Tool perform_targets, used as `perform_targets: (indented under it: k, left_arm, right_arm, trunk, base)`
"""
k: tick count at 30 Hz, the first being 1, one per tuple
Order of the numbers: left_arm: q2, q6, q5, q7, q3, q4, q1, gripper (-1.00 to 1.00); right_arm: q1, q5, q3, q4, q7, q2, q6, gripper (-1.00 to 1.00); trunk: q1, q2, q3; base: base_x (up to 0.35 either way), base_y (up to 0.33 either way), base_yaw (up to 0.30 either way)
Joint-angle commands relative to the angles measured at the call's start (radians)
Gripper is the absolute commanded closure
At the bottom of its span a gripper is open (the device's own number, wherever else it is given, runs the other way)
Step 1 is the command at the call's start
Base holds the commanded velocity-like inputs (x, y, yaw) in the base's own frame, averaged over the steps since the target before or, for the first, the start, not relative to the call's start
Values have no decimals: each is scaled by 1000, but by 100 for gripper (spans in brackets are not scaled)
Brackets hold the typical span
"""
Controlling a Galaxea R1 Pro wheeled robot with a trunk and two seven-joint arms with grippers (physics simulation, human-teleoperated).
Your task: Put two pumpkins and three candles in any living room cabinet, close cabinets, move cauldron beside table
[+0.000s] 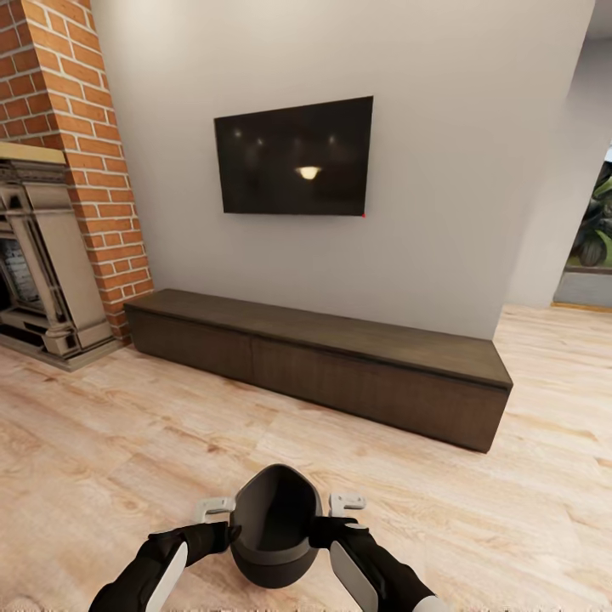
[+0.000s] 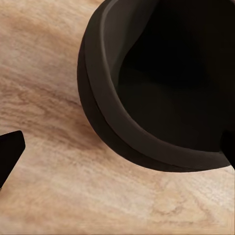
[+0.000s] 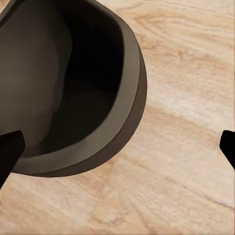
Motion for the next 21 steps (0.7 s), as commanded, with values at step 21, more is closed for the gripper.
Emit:
perform_targets:
  k: [21]
  left_arm:
    - [-2,2,9,3,-5,-1,1,-100]
  right_arm:
    - [-1,-5,6,-2,-3,0,-12,-100]
  trunk:
    - [0,-1,-5]
  base:
    - [68,9,0]
